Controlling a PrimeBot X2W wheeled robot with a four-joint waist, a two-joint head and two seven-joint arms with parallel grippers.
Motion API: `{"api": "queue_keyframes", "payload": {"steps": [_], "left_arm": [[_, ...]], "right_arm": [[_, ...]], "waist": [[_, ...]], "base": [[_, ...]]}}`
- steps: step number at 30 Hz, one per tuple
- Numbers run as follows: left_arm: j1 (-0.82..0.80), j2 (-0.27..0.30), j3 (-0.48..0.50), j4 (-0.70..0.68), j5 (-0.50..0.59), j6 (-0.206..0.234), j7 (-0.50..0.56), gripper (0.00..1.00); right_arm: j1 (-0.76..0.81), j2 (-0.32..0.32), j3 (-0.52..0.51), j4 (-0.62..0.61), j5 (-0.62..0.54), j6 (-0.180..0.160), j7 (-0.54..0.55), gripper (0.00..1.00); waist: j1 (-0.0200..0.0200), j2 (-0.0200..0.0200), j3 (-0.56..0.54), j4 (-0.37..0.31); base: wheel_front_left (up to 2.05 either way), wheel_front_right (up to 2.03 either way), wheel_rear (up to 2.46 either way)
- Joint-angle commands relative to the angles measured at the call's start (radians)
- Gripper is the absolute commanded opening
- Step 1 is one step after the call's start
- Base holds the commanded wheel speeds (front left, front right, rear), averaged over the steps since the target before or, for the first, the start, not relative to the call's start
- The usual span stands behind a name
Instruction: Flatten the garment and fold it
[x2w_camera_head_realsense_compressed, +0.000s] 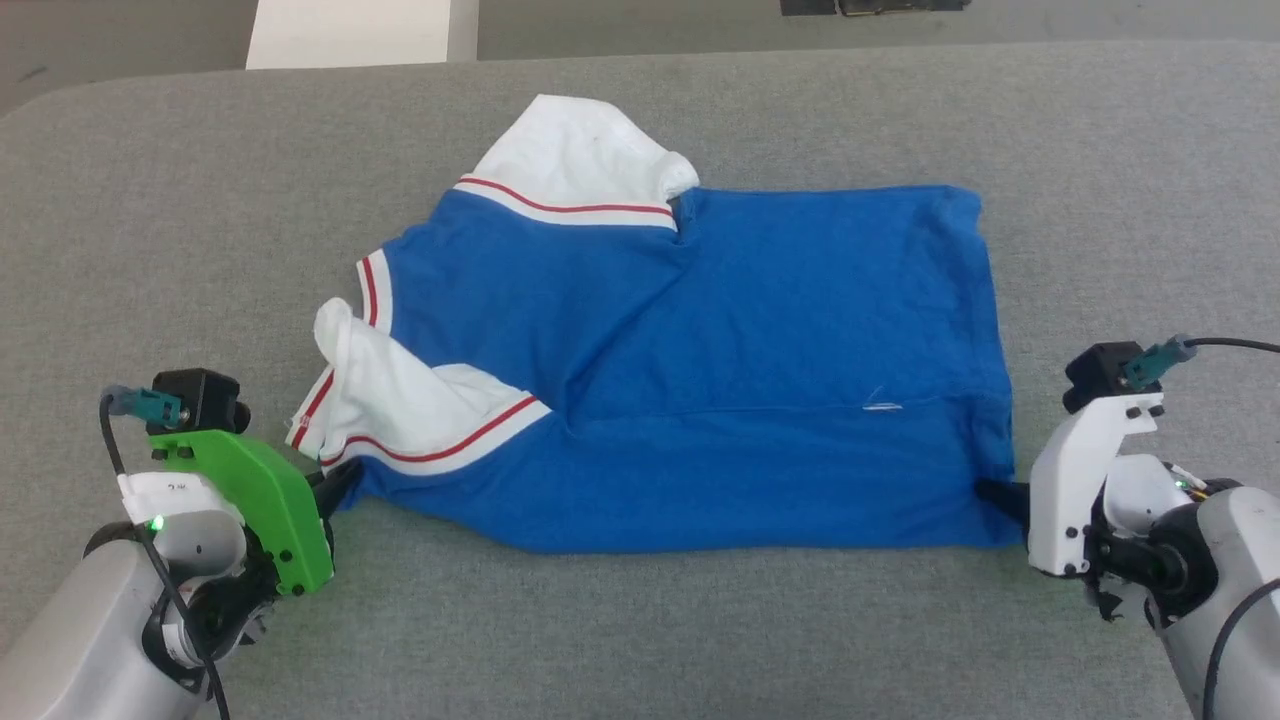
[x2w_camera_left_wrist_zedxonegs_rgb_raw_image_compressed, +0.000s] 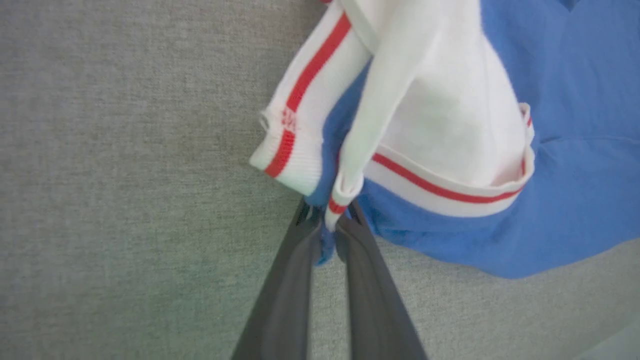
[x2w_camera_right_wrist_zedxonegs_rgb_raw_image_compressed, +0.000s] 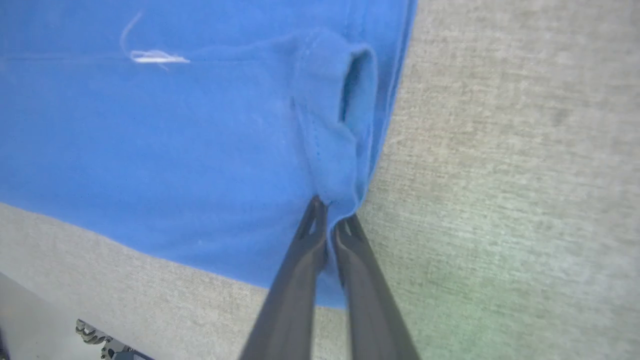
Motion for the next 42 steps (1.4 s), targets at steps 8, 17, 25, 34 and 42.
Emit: {"api": "queue_keyframes", "payload": {"steps": [8,17,25,34,42], "left_arm": [[0.039,0.002,0.003,0.023,-0.004,-0.007,-0.029,0.0],[0.109,0.021,0.009,-0.01,-0.016,0.003,-0.042,0.0],[0.226,0.072,0.029,-0.087,-0.024,0.053,-0.052,0.0],[0.364,0.087,0.037,-0.107,-0.086,0.087,-0.025,0.0],[0.332,0.03,0.044,-0.03,-0.119,0.045,-0.055,1.0]], "right_arm": [[0.033,0.008,0.064,0.025,0.023,-0.001,-0.052,0.0],[0.095,-0.036,0.075,-0.055,0.009,-0.001,-0.095,0.0],[0.188,-0.05,0.052,-0.149,-0.003,-0.001,-0.075,0.0],[0.338,-0.043,0.006,-0.196,-0.028,-0.001,-0.06,0.0],[0.365,0.006,-0.018,-0.17,-0.04,-0.001,-0.137,1.0]], "waist": [[-0.0001,0.012,-0.086,-0.004],[-0.0001,0.012,-0.221,0.021],[-0.0001,0.012,-0.275,0.032],[-0.0001,0.012,-0.279,0.038],[-0.0001,0.012,-0.238,0.013]], "base": [[0.0,0.0,0.0],[0.0,0.0,0.0],[0.0,0.0,0.0],[0.0,0.0,0.0],[0.0,0.0,0.0]]}}
